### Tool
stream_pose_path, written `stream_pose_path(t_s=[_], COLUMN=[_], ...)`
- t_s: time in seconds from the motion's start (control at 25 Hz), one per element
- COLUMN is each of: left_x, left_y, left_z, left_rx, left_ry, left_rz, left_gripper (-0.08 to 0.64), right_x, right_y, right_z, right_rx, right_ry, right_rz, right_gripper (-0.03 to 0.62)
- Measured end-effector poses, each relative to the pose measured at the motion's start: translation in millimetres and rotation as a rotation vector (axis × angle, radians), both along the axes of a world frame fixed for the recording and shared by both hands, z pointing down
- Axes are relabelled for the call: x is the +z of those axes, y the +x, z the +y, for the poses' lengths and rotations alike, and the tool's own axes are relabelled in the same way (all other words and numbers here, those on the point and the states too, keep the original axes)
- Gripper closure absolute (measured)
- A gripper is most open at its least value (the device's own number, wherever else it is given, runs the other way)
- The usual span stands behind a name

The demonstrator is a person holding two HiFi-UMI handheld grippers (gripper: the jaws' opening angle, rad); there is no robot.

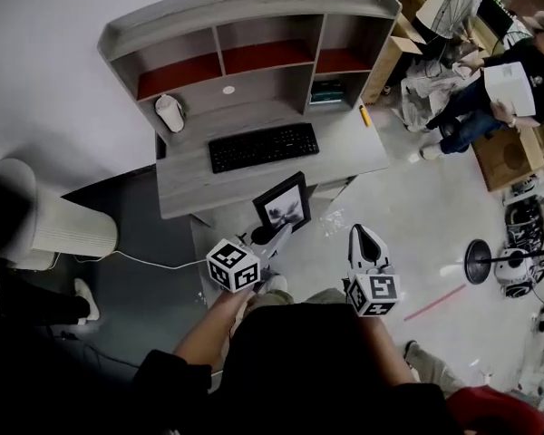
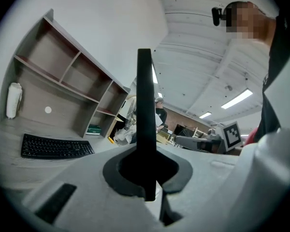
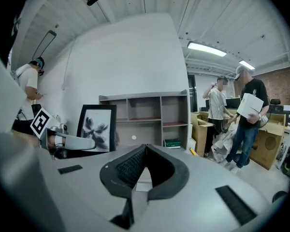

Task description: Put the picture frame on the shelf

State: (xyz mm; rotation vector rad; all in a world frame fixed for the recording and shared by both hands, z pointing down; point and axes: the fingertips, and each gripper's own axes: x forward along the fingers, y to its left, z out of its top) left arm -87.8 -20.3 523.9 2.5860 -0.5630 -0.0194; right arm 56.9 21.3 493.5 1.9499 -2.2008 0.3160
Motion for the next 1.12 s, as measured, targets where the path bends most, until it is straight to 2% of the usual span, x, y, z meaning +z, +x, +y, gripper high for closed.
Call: stream_pose_path(t_s=[0.16, 0.52, 0.84, 1.12], left_x=[-1, -12, -22, -28], left_y=[0, 8, 30, 68], left_z=[-14, -72, -164, -264], left_rx=[0.010, -0.013, -0.011, -0.014], left_ry=[-0.011, 0.016, 0.047, 0.023], left_rz=[0.020, -0.009, -0.066, -0.088], left_gripper=[0.535, 0.535, 0.535, 0.535], right_x=[-1, 12, 9, -12], right_y=[-4, 4, 22, 57], right_z=[-13, -63, -155, -250], right_rx=[-0.007, -0.025, -0.071, -0.087], right_ry=[0.006, 0.012, 0.062, 0.116], right_rz=[0.003, -0.047, -0.087, -0.108], right_gripper=[0.578, 0.578, 0.578, 0.578])
